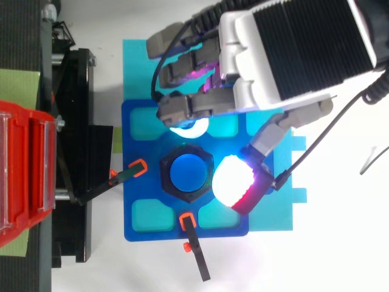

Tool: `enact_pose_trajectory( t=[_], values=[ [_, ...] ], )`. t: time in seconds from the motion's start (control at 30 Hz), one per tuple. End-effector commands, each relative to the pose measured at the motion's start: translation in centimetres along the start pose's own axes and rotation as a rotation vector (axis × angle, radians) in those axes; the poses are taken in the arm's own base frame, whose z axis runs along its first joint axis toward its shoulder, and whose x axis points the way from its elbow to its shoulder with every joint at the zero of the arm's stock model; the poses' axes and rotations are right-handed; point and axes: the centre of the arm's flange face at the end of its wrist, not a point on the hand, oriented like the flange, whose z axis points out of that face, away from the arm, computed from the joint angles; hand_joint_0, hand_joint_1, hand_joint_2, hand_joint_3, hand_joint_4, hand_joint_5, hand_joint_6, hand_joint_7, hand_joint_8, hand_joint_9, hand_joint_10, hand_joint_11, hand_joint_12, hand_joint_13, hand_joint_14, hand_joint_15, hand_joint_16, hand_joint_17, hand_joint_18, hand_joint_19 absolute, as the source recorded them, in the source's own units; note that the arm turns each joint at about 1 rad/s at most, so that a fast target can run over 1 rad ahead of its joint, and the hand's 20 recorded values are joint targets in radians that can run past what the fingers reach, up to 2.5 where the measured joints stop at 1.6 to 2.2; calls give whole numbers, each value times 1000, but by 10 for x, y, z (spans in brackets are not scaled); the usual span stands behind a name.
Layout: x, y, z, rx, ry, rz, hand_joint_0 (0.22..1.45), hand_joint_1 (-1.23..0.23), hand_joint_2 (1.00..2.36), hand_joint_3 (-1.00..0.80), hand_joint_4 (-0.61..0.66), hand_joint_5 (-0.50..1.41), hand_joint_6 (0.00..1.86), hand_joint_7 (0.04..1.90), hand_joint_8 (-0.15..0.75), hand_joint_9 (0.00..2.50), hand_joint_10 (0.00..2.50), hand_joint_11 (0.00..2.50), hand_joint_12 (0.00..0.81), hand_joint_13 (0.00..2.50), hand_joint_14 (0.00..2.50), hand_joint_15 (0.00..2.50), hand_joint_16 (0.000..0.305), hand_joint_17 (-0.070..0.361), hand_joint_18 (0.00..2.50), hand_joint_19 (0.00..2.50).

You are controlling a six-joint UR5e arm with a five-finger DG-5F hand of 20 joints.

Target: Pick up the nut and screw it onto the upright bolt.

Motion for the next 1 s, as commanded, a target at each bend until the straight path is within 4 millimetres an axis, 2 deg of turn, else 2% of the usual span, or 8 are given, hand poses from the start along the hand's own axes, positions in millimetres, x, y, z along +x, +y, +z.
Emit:
enact_pose_trajectory(
  t=[0.0,0.03,0.07,0.27,0.4,0.6,0.83,0.97],
  values=[
    [-19,-6,-3,2,2,-13,539,-251,1000,-500,136,30,575,1376,300,1367,2,34,228,924,0,10,20,45,584,36],
    [-22,-6,-4,4,7,-16,535,-246,1000,-500,156,27,518,1483,305,1345,2,38,228,914,0,17,21,47,578,40],
    [-25,-6,-4,4,8,-20,532,-240,1000,-500,175,21,501,1476,298,1310,0,30,232,902,0,19,21,48,575,36],
    [-37,0,0,4,8,-33,526,-225,1000,-500,240,-31,504,1173,299,1252,0,32,243,876,0,20,23,53,544,46],
    [-31,8,13,4,-30,-20,523,-218,1000,-500,278,-59,504,988,291,1223,0,15,251,864,0,22,24,54,536,48],
    [-26,26,28,-14,-52,2,516,-195,1000,-500,237,-88,503,807,277,1101,0,0,265,750,1,0,27,60,432,27],
    [-14,37,34,-13,-36,15,502,-152,1000,-500,217,-119,502,694,253,882,0,0,285,553,0,0,29,65,194,0],
    [-8,41,35,-17,-34,18,493,-87,1000,-500,199,-137,501,646,228,643,0,0,299,436,0,0,30,69,65,0]
  ],
)
